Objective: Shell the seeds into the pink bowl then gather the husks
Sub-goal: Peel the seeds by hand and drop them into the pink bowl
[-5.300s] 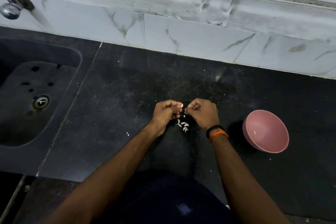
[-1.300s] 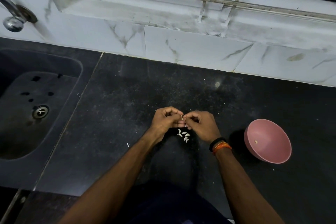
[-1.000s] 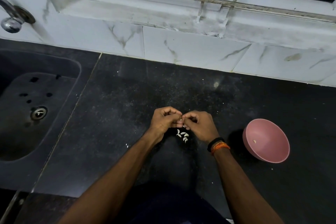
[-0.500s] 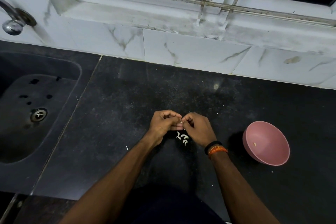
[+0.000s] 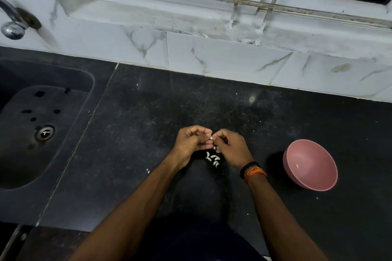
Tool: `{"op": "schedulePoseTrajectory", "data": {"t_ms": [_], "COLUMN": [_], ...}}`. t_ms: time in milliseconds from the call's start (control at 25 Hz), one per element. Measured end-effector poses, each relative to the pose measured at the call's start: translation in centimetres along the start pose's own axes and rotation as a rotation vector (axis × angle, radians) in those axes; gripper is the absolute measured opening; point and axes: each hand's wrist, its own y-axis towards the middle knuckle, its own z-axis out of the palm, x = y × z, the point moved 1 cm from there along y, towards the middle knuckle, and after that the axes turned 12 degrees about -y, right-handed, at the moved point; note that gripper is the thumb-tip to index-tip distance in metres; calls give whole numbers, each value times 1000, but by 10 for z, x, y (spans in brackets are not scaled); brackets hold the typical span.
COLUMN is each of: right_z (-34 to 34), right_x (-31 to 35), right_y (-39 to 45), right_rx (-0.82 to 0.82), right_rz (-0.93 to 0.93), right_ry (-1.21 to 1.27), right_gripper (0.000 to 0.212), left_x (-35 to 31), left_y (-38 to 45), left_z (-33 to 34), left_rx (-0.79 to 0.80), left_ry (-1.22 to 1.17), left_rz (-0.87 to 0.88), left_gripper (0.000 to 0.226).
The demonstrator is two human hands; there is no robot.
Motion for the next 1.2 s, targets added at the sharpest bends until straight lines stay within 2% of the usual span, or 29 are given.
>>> {"op": "schedulePoseTrajectory", "data": {"t_ms": [240, 760, 1200], "right_z": [-5, -9, -7], "right_x": [1, -1, -11], "right_y": [-4, 0, 0], "right_rx": [23, -71, -57], "right_rz": [-12, -115, -96], "right_ry": [147, -91, 2], "right_gripper": [11, 6, 8], "left_x": [-1, -1, -2], "left_y": [0, 5, 4], "left_z": [-1, 9, 3], "left_rx": [2, 28, 28], "left_ry": [11, 49, -7], "left_rz": [4, 14, 4], "left_gripper": [15, 13, 16]}}
